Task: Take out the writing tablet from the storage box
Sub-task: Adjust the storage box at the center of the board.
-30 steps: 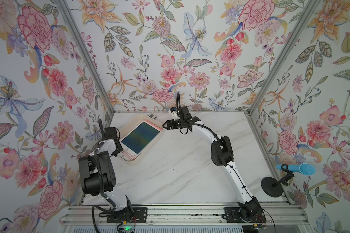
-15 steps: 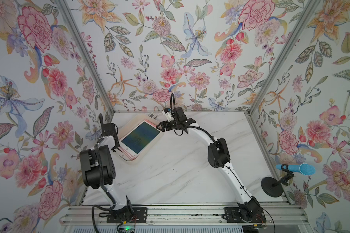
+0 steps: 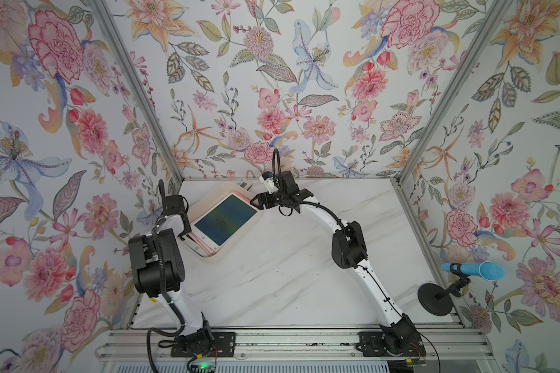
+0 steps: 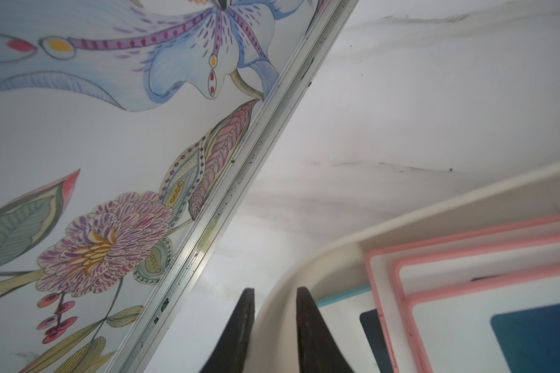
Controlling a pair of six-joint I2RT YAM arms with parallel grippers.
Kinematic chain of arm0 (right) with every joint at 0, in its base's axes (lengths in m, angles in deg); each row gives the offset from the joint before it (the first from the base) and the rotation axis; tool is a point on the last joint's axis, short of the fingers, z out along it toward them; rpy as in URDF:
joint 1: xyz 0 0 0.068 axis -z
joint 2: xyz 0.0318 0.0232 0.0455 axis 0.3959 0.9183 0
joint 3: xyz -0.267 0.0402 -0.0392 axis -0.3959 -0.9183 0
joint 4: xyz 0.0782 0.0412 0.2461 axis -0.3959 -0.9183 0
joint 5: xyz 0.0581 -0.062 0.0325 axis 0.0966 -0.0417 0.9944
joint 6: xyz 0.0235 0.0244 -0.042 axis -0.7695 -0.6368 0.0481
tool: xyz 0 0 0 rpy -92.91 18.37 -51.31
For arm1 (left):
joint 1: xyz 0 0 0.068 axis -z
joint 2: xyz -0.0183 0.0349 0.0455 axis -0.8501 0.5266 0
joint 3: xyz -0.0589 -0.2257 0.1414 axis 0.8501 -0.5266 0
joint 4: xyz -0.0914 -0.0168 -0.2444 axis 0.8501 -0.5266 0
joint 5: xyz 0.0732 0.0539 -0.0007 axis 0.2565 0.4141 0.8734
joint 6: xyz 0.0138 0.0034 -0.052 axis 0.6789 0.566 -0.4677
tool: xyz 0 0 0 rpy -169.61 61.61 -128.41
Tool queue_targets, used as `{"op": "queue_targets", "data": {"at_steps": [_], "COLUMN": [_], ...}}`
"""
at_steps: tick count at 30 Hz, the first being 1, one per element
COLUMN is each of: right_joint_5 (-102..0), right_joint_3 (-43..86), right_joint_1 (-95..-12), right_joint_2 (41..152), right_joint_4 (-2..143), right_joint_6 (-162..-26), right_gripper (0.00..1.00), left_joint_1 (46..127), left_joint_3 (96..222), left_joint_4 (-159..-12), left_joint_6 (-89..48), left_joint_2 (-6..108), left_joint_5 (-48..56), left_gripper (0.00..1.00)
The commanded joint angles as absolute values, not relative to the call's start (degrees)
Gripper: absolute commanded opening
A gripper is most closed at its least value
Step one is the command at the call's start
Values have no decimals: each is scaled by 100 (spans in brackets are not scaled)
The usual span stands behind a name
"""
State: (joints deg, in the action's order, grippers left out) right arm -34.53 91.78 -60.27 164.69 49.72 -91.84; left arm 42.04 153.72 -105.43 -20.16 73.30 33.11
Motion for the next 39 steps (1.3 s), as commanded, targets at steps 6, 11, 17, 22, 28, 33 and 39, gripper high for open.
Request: {"op": "queue_targets", "data": {"at_steps": [6,11,17,22,28,33,39], "right_joint_5": [-3038,-3124,-2932,-2906,-2728,-2663,-2605], "right_joint_3": [9130,8547,8141,8026,7842,7903,7861], "right_joint_1": [-6320,-6630,-6899,-7051,-7284,-7432,-7561], "right_joint_2": [16521,16052,15829,15672,15574,15707,15673], "right_joint_4": [4884,4891,4910,4914,4870,4871,4831], "right_joint_6": [-9325,-9206,-9316,-9206,-9180,-9152,-9062], "right_gripper": [83,82,81,80,80,79,78], "left_joint_1": [4240,4240,4258,4254,4262,4244,4133], "left_joint_3": [15634,15905,16023,16039,16110,16267,16403], "left_joint_4": [-10173,-10213,-10208,-10097,-10028,-10305,-10567], "left_joint_6": [-1849,-1802,-1840,-1951,-2144,-2293,-2462], "left_joint_2": [7634,7916,8064,8119,8203,8288,8276], "left_joint_5": [2851,2805,2714,2466,2041,1965,2049], "left_gripper": [25,25,25,27,30,34,41]}}
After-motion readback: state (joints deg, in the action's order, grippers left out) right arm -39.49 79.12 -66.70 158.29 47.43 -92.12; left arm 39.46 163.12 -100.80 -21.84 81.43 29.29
